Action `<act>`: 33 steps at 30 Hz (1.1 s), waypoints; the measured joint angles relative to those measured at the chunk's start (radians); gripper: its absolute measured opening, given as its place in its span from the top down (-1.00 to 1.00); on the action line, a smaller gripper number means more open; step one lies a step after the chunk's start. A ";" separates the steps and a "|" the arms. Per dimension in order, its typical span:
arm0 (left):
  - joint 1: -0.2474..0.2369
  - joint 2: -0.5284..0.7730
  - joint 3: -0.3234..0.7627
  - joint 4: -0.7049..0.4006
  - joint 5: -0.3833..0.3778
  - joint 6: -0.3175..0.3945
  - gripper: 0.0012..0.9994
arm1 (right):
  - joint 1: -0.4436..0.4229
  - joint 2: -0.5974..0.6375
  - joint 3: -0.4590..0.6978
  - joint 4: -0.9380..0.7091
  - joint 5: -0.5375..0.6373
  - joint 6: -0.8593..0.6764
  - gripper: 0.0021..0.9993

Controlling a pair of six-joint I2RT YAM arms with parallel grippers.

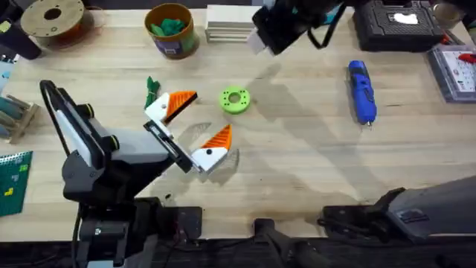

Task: Pick up the gripper from the table and insert it into the empty holder that is missing its gripper. Then pick up a screw, insert it into the mounting hole, and use the screwdriver to tighten it. Finally, clean up the table by picking up the vegetable and placing it into the bucket.

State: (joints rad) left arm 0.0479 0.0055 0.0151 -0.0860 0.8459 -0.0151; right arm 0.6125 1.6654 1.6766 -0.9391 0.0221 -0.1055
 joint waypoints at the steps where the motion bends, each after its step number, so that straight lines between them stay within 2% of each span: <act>1: 0.000 0.000 0.000 0.000 0.000 0.000 -0.97 | 0.000 -0.004 0.008 -0.007 0.000 -0.002 0.99; 10: 0.000 0.000 0.000 0.000 0.000 0.000 -0.97 | 0.005 -0.008 0.085 -0.044 0.000 -0.008 0.99; 18: 0.000 0.000 0.000 0.000 0.000 0.000 -0.97 | 0.012 -0.008 0.092 -0.055 0.003 -0.007 0.99; 33: 0.000 0.000 0.000 0.000 0.000 0.000 -0.97 | 0.193 -0.008 0.134 -0.060 0.004 0.017 0.99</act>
State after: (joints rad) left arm 0.0479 0.0055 0.0151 -0.0860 0.8463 -0.0151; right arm 0.8060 1.6569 1.8104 -0.9988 0.0261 -0.0883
